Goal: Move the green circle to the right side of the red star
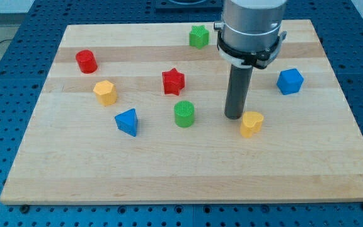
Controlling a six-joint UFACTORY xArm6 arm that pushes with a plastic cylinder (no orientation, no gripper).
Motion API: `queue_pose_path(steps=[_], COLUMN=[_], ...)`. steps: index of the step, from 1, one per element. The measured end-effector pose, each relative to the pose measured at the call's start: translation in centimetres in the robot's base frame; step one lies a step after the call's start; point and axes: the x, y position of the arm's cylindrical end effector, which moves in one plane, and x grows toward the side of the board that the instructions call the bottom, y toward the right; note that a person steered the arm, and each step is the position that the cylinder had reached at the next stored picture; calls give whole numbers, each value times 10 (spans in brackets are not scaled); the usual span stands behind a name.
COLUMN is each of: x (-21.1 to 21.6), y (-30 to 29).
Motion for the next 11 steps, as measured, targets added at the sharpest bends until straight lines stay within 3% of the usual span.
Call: queue_pose_path(steps=[2,3,4,6,9,11], x=[67,36,-7,-44,-23,-101], y=[-76,-105,-94,-28,-73,-78])
